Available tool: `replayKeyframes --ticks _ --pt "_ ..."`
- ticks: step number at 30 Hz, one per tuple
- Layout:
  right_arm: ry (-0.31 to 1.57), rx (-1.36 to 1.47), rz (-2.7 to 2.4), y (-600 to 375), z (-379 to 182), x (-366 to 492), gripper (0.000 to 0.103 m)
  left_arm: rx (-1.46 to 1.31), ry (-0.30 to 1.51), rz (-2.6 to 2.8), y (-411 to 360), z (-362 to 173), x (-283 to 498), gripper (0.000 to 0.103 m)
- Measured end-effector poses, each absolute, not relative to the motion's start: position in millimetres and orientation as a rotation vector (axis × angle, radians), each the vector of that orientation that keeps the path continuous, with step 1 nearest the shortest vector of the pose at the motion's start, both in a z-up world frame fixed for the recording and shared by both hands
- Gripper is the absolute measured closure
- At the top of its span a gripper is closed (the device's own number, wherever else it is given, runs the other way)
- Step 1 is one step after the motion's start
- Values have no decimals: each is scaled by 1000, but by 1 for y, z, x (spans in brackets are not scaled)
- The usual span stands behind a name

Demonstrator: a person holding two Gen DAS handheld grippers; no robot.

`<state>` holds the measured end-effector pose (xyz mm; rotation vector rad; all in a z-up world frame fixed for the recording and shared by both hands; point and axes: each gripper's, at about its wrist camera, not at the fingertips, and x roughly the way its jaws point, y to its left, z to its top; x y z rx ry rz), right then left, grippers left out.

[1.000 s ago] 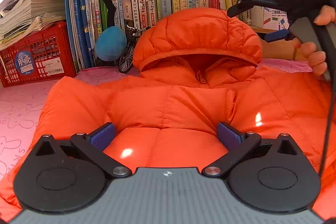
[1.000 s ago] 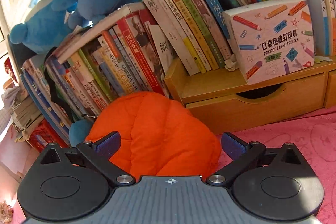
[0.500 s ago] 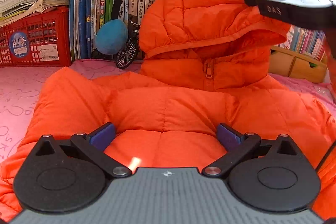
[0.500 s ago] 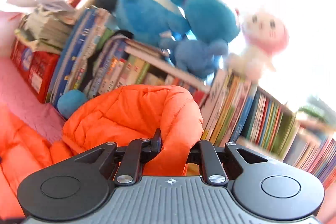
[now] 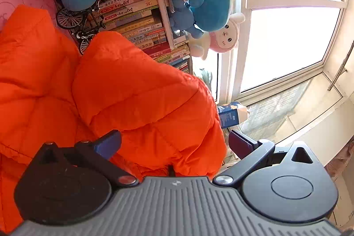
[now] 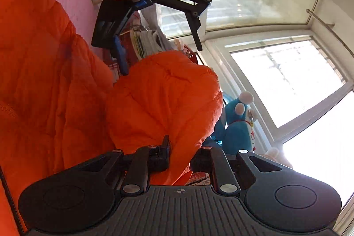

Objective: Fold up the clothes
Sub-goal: 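Fold the held hood down onto the jacket body with the right gripper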

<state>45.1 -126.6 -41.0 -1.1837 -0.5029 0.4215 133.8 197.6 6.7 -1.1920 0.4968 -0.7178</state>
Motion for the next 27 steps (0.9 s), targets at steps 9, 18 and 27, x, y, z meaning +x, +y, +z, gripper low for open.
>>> replayKeyframes --ticks 9,18,27 --pt "-577 -1372 444 -158 -75 22 76 -1107 610 -483 183 -13 133 3" --pt "-166 -678 327 -205 -6 12 6 -801 650 -300 150 -24 113 29" --pt "336 259 438 -196 31 108 11 -469 629 -191 98 -10 87 29"
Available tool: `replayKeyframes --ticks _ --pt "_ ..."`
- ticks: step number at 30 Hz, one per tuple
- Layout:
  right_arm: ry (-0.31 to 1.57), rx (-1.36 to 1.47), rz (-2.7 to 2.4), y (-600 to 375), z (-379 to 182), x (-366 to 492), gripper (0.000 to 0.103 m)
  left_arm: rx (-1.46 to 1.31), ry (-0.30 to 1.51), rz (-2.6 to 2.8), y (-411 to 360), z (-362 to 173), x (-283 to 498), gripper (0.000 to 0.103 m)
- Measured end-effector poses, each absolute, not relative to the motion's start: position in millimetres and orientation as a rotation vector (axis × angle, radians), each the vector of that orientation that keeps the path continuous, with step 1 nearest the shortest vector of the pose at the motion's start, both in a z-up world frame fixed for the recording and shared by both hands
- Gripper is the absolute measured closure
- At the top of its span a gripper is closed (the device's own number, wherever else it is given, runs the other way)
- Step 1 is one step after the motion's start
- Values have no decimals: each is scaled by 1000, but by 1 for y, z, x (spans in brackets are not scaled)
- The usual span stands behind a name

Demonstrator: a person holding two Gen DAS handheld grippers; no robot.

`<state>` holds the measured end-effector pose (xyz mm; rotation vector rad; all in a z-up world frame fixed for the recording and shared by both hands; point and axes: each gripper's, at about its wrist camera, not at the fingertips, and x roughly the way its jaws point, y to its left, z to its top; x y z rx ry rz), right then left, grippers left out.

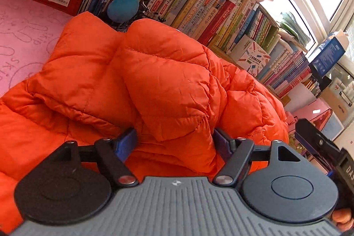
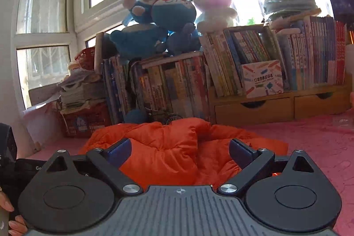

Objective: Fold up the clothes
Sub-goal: 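Fold the held hood down onto the jacket body with the right gripper, then open the right gripper and withdraw it from the hood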

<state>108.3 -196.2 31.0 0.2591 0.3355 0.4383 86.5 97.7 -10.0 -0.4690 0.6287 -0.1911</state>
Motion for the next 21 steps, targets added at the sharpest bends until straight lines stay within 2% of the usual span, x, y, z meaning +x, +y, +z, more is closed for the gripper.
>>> replayKeyframes --ticks 1,3,5,7,9,11,13,16,19,21 --pt "389 335 453 -191 27 122 16 -422 631 -186 92 -9 84 29" --pt "457 410 441 -187 21 139 74 -395 599 -172 95 1 73 31" --pt "479 387 415 -188 14 146 80 -425 486 -172 108 24 59 29" --pt "441 287 379 -187 16 142 82 -455 340 -153 124 53 43 15" --pt "392 174 359 -183 18 137 82 -353 231 -71 117 81 50 9" --pt "344 65 353 -177 21 135 82 -154 139 46 94 96 71 8" --pt "329 15 352 -172 19 134 82 19 114 144 67 87 98 8" --pt "313 -97 348 -164 11 132 79 179 209 207 41 49 133 8" --pt "309 -220 295 -157 -5 128 65 274 304 243 39 1 142 7" --pt "325 -255 263 -161 -12 131 50 249 370 245 48 -10 148 3"
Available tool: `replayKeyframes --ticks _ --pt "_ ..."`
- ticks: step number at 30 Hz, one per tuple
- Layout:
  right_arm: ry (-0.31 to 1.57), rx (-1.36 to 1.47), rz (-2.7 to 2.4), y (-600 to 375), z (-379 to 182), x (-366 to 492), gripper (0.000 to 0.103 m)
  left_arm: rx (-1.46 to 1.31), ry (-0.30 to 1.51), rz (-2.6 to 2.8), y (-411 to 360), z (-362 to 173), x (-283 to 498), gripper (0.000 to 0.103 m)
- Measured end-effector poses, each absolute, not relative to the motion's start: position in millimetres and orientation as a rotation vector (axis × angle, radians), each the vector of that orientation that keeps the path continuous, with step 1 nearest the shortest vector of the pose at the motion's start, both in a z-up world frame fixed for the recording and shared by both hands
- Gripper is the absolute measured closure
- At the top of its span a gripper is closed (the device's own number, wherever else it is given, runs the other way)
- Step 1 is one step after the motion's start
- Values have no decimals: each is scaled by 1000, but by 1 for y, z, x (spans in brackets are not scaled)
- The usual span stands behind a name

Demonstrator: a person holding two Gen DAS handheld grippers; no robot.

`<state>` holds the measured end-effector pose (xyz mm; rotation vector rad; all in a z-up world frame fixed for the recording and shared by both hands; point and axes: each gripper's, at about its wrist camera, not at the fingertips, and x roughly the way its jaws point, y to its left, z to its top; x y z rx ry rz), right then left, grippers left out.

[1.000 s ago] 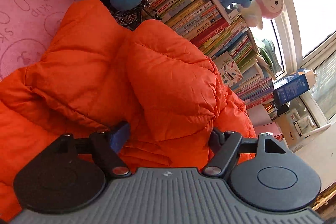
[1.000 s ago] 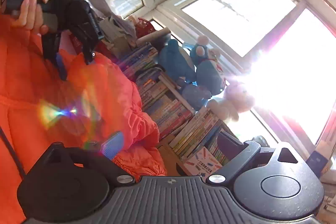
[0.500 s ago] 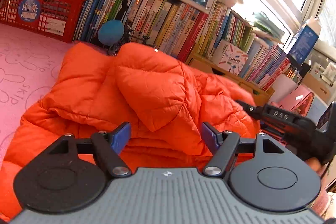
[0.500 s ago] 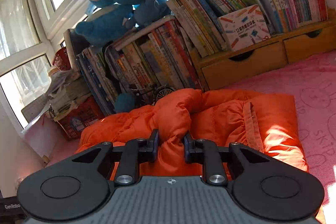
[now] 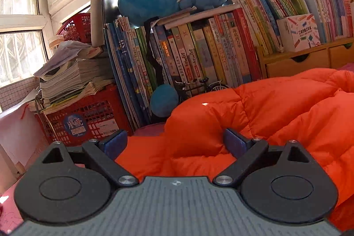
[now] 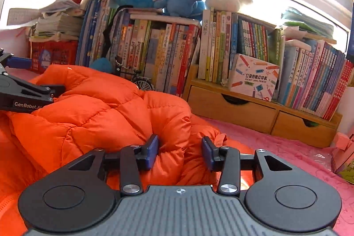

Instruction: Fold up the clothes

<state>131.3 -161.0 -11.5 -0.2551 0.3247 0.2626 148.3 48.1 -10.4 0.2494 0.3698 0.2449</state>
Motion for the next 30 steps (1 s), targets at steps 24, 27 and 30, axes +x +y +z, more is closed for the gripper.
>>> replayKeyframes --ticks 24,27,30 --pt "497 17 158 -110 -4 253 61 195 452 437 53 -17 241 4" --pt "484 -106 90 -111 -18 254 54 200 488 441 57 -26 241 4" --pt "471 -232 24 -114 -28 252 49 201 523 432 60 -28 245 4"
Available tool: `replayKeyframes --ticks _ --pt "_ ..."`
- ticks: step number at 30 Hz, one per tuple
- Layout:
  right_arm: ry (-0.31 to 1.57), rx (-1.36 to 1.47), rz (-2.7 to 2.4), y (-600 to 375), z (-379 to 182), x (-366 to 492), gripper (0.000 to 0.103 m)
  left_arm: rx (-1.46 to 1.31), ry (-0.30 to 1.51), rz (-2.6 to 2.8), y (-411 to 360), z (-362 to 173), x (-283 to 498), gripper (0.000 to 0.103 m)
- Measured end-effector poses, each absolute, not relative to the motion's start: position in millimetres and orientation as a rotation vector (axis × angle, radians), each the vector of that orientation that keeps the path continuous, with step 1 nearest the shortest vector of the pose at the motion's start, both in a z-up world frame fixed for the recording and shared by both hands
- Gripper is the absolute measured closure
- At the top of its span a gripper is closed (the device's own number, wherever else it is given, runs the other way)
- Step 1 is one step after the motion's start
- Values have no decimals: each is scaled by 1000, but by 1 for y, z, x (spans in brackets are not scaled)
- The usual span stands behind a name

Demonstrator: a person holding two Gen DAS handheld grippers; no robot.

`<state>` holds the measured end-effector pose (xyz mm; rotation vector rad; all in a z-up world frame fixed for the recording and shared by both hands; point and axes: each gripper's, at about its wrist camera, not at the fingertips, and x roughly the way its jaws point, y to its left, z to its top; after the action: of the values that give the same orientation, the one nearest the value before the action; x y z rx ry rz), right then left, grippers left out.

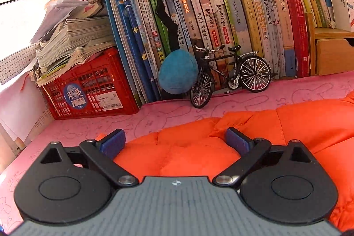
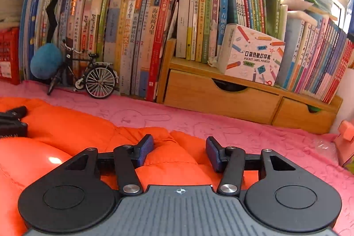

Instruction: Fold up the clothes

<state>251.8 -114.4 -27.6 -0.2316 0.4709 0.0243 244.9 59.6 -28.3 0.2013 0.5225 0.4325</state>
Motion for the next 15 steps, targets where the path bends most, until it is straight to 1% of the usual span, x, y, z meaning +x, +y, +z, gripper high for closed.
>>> replayKeyframes --ticks 2,5,8,11,12,14,15 --pt "480 -264 -11 -120 -32 253 49 194 544 429 62 -29 247 3" --pt "527 -235 -74 -135 -35 262 49 181 569 434 65 -32 250 3" --pt "592 -155 -151 -155 -37 273 49 142 590 429 71 -32 251 3" --pt "592 -80 -149 -167 -34 270 50 51 578 397 82 -27 245 4" --pt "579 -56 -146 -171 -31 267 51 11 561 396 87 -21 237 6" --pt "468 -14 -131 -175 -14 243 51 -65 522 399 95 -7 218 7" --pt "414 5 -121 -176 -6 231 51 -62 490 401 92 1 206 7"
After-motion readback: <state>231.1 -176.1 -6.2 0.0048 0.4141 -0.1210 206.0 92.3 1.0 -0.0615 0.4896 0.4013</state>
